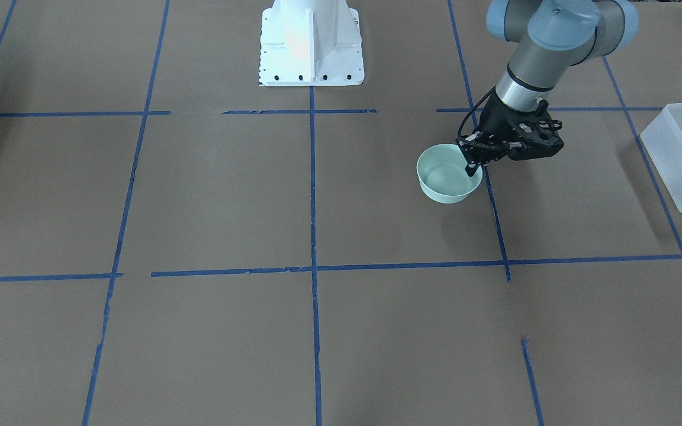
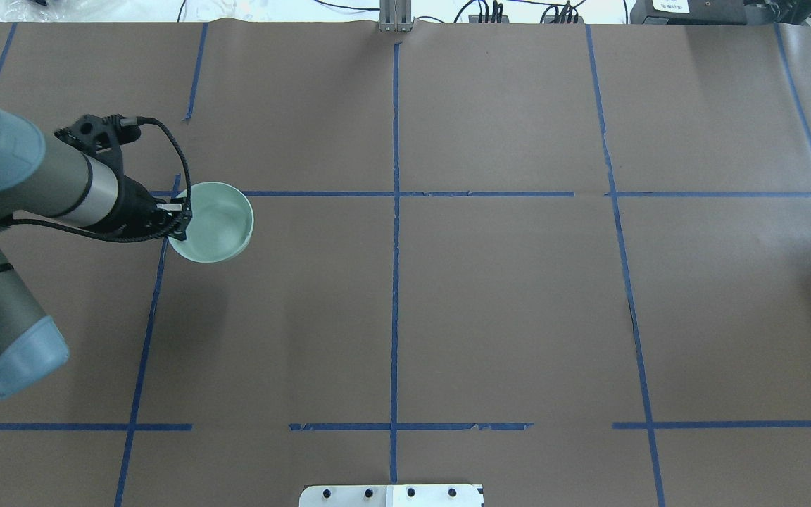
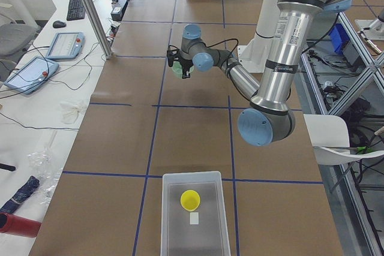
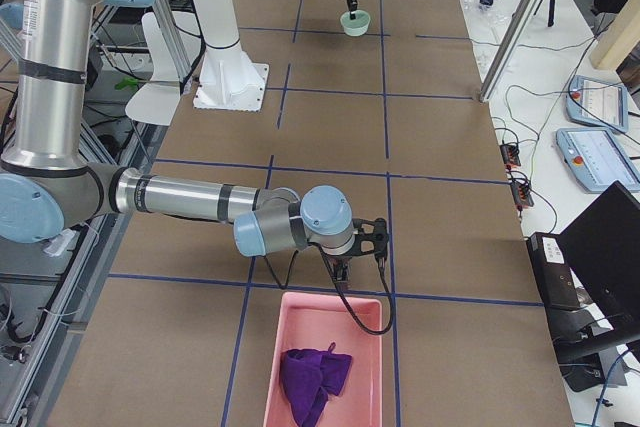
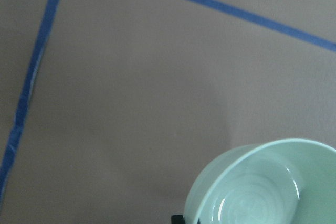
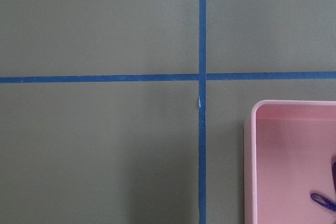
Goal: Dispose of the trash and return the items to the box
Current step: 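Lift the green bowl with the left gripper and carry it toward the clear bin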
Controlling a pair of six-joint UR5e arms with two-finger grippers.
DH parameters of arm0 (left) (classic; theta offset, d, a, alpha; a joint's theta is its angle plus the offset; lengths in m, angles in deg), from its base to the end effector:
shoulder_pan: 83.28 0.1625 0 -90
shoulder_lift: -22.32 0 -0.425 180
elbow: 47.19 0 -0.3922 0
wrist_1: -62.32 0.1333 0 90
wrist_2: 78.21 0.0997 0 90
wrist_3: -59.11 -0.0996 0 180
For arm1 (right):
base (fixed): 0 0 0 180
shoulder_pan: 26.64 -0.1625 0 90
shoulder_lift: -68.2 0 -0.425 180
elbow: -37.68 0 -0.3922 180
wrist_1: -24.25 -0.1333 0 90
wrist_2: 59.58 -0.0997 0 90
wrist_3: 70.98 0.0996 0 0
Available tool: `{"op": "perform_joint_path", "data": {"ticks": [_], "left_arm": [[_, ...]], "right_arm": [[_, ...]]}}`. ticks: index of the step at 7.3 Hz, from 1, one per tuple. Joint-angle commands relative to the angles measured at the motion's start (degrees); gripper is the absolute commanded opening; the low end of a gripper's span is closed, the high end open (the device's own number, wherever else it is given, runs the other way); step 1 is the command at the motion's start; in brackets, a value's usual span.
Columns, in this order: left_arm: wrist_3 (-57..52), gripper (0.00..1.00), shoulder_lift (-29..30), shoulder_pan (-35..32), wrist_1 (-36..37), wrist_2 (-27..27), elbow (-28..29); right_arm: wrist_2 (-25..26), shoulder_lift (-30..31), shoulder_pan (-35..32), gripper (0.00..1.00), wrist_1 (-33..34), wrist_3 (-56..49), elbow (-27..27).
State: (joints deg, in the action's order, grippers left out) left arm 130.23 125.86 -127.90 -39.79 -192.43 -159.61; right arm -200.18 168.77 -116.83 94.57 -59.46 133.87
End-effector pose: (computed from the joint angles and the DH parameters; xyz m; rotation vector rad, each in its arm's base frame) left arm 0.3274 -0.4529 0.3319 0.0968 0.9128 -0.2401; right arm 0.0577 -0.4258 0.6449 0.1615 -0.8977 0.0721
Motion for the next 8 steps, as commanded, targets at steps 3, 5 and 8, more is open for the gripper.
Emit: {"op": "perform_joint_path", "data": {"ticks": [3,5,8], "left_arm": [[-28.5,0.00,-7.7,-15.3,0.7,-5.4,1.5],[-48.0,0.00,-12.7,-26.2,0.3,-9.3,6.1],[-73.7,0.00,-15.4,-41.6,0.0,-11.2,16.5]], "right_arm": [[1.0,-0.2,0.8,1.00,0.0,0.0,0.0],[1.6,-0.3,1.1,1.00,0.0,0.0,0.0],[1.6,-0.3,1.1,1.00,-0.1,0.0,0.0]]}}
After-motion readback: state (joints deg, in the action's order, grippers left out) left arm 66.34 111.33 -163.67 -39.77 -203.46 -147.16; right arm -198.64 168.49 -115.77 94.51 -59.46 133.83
